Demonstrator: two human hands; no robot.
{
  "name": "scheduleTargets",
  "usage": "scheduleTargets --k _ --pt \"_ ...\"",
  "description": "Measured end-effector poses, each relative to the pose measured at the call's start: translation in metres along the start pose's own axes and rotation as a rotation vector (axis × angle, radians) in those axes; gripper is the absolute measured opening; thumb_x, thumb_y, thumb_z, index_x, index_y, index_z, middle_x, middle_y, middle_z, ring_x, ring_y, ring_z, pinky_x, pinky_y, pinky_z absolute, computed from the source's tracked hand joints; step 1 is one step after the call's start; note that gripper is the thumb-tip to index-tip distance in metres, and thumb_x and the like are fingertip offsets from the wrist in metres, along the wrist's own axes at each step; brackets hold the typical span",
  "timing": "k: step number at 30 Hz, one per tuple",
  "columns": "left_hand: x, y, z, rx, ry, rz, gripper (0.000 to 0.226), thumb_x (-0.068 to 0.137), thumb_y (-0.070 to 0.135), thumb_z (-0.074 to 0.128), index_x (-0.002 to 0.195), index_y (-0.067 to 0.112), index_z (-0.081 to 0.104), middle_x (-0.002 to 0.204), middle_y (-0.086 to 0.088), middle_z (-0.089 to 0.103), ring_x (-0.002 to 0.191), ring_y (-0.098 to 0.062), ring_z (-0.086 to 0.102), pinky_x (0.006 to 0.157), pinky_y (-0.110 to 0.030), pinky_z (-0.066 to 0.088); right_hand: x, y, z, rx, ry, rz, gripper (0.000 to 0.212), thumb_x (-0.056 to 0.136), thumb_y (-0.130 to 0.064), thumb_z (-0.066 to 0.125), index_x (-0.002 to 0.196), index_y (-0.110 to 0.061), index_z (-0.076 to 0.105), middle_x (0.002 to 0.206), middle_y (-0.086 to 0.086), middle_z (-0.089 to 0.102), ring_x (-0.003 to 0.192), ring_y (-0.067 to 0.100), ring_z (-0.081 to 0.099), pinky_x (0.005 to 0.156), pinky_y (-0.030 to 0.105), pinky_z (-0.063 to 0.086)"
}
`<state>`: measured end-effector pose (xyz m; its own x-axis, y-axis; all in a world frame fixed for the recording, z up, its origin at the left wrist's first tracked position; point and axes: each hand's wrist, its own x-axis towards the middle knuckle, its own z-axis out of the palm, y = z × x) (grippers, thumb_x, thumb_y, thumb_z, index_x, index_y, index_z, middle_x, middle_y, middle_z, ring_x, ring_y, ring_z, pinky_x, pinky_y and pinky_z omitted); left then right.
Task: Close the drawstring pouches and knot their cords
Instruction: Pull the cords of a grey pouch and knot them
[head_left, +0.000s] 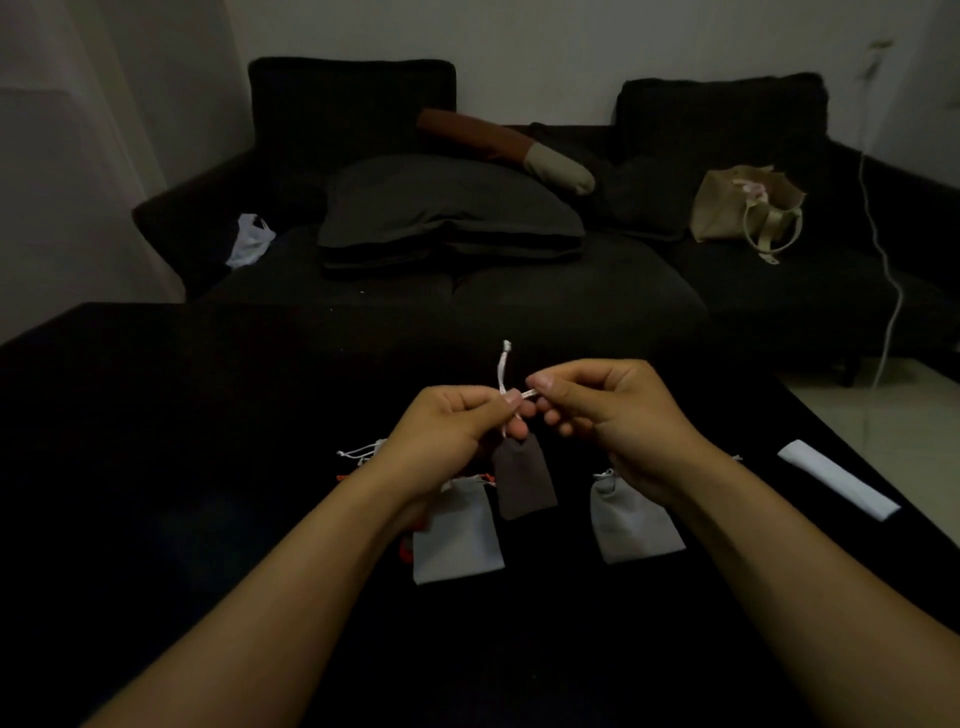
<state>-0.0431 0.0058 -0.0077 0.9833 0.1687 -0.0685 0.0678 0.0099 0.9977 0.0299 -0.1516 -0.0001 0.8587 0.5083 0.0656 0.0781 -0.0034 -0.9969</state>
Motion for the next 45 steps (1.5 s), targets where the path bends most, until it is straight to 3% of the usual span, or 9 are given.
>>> scheduleTargets --k 4,8,14,19,24,30,35,39,45 --pt "0.003 -0.002 0.0 -0.169 0.007 -0.039 0.024 0.098 0.021 0.055 0.088 0.01 0.073 0.08 -0.003 0.071 0.077 -0.011 0.065 0.07 -0.021 0.053 -0.002 -0.005 0.001 0.162 -0.029 0.06 0.014 0.091 -0.004 0.062 0.098 -0.005 0.074 0.084 0.01 0.076 0.075 0.013 0.069 0.063 0.019 0.055" --pt "0.004 -0.002 0.001 -0.348 0.063 -0.078 0.016 0.095 0.02 0.058 0.098 0.015 0.074 0.085 0.001 0.072 0.079 -0.007 0.064 0.076 -0.02 0.049 -0.005 -0.007 0.004 0.117 -0.115 0.101 0.013 0.09 -0.003 0.063 0.099 -0.002 0.071 0.09 0.015 0.075 0.076 0.017 0.071 0.066 0.021 0.056" --pt "0.004 -0.001 -0.005 -0.31 0.034 -0.039 0.017 0.08 0.023 0.069 0.092 0.013 0.075 0.087 -0.003 0.072 0.081 -0.011 0.063 0.078 -0.023 0.044 -0.006 -0.005 0.004 -0.058 -0.003 0.015 0.016 0.081 -0.012 0.075 0.093 -0.002 0.073 0.084 0.013 0.076 0.075 0.018 0.071 0.066 0.023 0.056" --pt "0.004 0.002 -0.011 -0.239 -0.011 -0.01 0.011 0.084 0.018 0.067 0.089 0.013 0.075 0.083 -0.002 0.072 0.074 -0.007 0.065 0.072 -0.02 0.047 -0.004 -0.003 0.002 -0.065 -0.04 -0.041 0.012 0.07 -0.014 0.079 0.081 -0.009 0.077 0.107 0.001 0.074 0.102 0.01 0.07 0.089 0.029 0.055" --pt "0.003 0.003 -0.016 -0.202 -0.042 -0.029 0.011 0.084 0.016 0.067 0.09 0.014 0.075 0.082 0.0 0.074 0.072 -0.006 0.067 0.068 -0.017 0.051 -0.007 -0.001 0.005 -0.017 -0.077 -0.043 0.008 0.077 0.0 0.075 0.084 0.001 0.07 0.093 0.012 0.077 0.093 0.018 0.074 0.081 0.026 0.058" --pt "0.001 0.007 -0.025 -0.035 -0.042 0.039 0.02 0.071 0.019 0.074 0.09 0.013 0.079 0.096 -0.009 0.077 0.091 -0.02 0.072 0.084 -0.031 0.057 -0.009 -0.004 0.005 -0.119 -0.012 -0.119 0.017 0.072 -0.004 0.081 0.084 0.004 0.073 0.082 0.013 0.076 0.082 0.021 0.075 0.075 0.028 0.06" --pt "-0.001 0.008 -0.025 0.09 -0.004 0.204 0.016 0.078 0.003 0.074 0.093 0.009 0.077 0.092 -0.008 0.078 0.09 -0.019 0.074 0.075 -0.025 0.058 -0.008 -0.003 0.004 -0.138 -0.032 -0.197 0.015 0.069 0.0 0.082 0.08 0.005 0.073 0.083 0.012 0.075 0.081 0.02 0.074 0.073 0.024 0.058" --pt "0.001 0.007 -0.026 0.09 -0.005 0.264 0.018 0.079 0.001 0.074 0.094 0.011 0.075 0.091 -0.011 0.077 0.088 -0.022 0.075 0.076 -0.03 0.059 -0.01 -0.002 0.005 -0.12 -0.091 -0.225 0.013 0.067 0.004 0.081 0.078 0.003 0.075 0.098 0.009 0.074 0.092 0.018 0.073 0.082 0.028 0.058" --pt "-0.001 0.009 -0.023 0.078 0.001 0.312 0.02 0.08 -0.002 0.073 0.099 0.005 0.071 0.088 -0.012 0.077 0.083 -0.022 0.075 0.072 -0.025 0.059 -0.016 -0.008 0.008 0.041 -0.124 -0.161 0.021 0.073 -0.002 0.075 0.089 0.011 0.069 0.094 0.014 0.076 0.087 0.022 0.075 0.069 0.021 0.057"
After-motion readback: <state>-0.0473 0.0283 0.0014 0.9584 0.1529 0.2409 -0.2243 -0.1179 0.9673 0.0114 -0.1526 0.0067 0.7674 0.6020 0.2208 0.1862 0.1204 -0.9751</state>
